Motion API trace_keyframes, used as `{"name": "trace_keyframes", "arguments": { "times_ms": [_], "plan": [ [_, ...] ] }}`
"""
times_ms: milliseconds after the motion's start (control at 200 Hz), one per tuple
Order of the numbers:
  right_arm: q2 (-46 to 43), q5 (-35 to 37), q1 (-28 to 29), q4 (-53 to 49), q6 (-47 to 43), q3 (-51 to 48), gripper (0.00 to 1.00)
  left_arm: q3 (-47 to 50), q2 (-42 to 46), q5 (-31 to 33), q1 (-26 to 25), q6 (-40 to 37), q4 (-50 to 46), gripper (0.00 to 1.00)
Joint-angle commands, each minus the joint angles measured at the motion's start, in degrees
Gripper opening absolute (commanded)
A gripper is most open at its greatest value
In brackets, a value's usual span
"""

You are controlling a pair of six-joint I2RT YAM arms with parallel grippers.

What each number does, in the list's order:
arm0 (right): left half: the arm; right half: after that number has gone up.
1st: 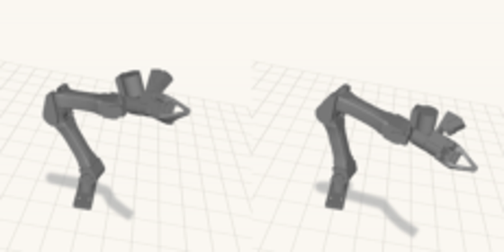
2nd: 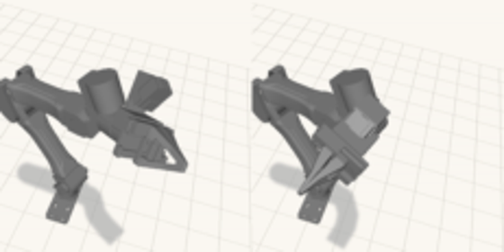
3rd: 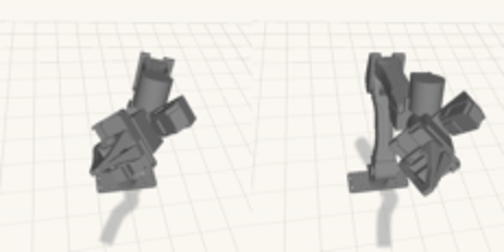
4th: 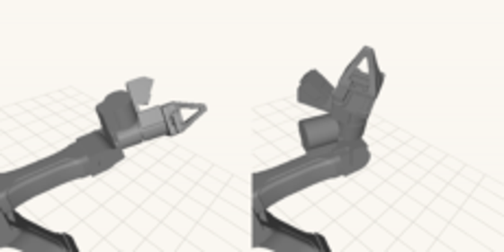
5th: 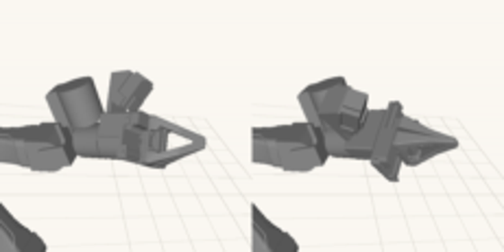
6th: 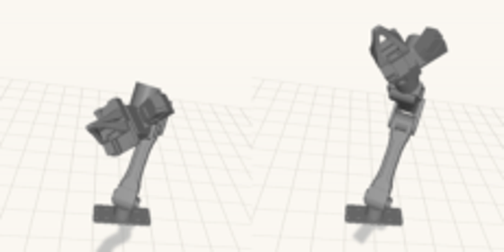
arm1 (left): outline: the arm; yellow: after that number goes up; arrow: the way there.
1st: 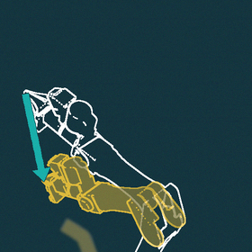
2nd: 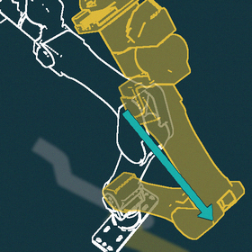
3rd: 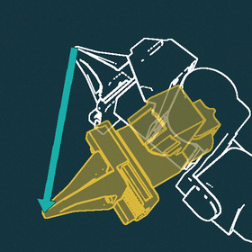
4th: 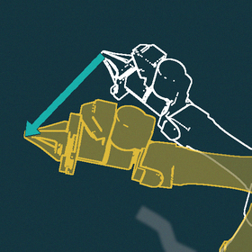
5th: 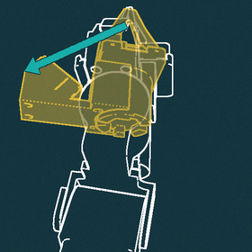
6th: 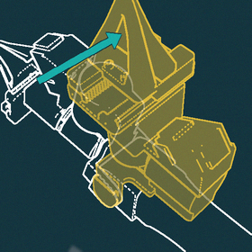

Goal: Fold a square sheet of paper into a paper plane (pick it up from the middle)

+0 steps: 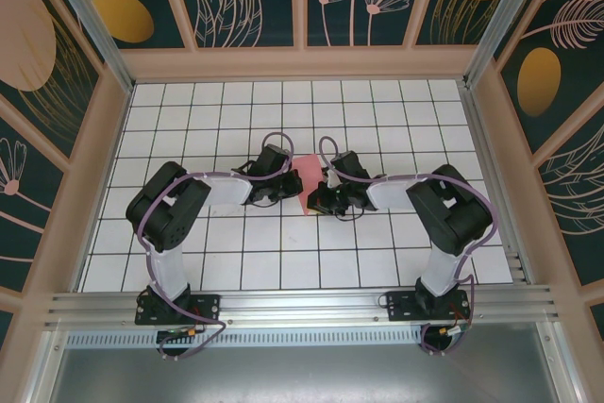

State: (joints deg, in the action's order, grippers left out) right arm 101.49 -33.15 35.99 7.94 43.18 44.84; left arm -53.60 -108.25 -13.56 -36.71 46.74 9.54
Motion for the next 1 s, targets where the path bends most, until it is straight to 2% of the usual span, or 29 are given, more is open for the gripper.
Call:
{"name": "trace_keyframes", "arguments": {
  "times_ms": [0, 996],
  "plan": [
    [1.39, -1.31, 0.66, -1.77, -2.33, 0.56, 0.01, 1.97, -0.38, 4.49, -0.05, 0.37, -6.21, 0.00],
    [0.36, -0.31, 2.88, -3.89, -4.51, 1.55, 0.01, 2.62, -0.56, 4.55, -0.07, 0.94, -5.59, 0.00]
  ]
}}
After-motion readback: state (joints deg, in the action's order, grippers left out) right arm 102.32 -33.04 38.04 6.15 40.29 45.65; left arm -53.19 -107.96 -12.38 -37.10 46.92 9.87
